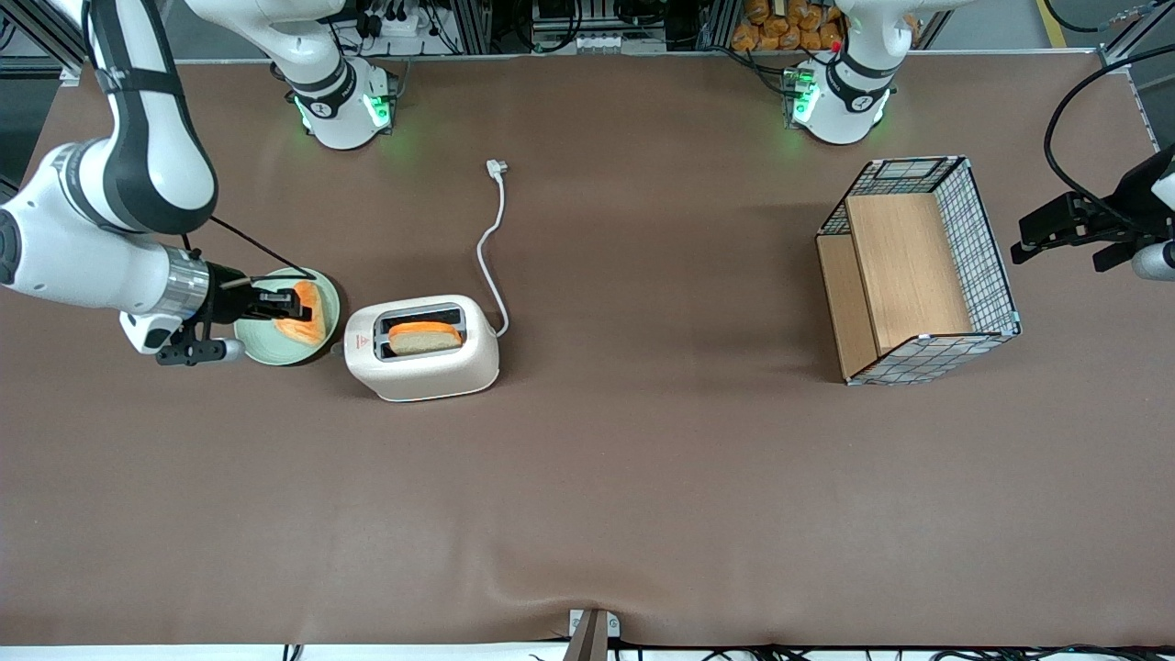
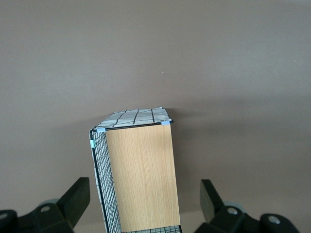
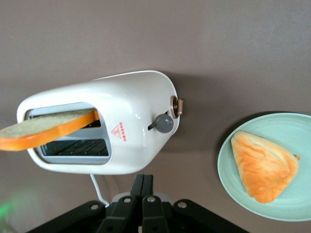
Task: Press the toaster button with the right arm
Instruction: 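Align the right gripper fingers over the grey toaster lever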
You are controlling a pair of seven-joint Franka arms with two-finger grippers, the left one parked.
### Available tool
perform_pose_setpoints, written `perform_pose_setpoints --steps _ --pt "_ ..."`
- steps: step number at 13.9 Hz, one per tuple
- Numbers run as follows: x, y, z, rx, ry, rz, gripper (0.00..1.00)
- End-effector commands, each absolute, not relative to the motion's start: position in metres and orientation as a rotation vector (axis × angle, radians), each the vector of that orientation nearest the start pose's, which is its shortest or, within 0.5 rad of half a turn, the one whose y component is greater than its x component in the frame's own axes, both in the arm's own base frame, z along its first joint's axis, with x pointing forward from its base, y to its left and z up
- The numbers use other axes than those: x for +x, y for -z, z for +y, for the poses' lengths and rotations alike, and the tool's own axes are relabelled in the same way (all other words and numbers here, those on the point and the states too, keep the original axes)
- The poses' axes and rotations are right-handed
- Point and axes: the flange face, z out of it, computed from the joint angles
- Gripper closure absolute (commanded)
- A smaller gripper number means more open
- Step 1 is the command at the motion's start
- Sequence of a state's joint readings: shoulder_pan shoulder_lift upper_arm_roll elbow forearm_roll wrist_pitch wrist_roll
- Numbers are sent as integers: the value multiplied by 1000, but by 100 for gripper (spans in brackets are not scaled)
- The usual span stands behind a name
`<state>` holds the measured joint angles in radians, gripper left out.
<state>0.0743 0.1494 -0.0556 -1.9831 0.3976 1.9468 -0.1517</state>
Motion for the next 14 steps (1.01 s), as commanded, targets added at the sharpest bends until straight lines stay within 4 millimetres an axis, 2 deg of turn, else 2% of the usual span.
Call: perform_pose_setpoints --steps 1,7,14 --pt "569 -369 35 -2731 -205 33 100" --pt "574 -333 8 -2627 -205 42 100" --pt "581 -312 11 -2614 -187 83 100"
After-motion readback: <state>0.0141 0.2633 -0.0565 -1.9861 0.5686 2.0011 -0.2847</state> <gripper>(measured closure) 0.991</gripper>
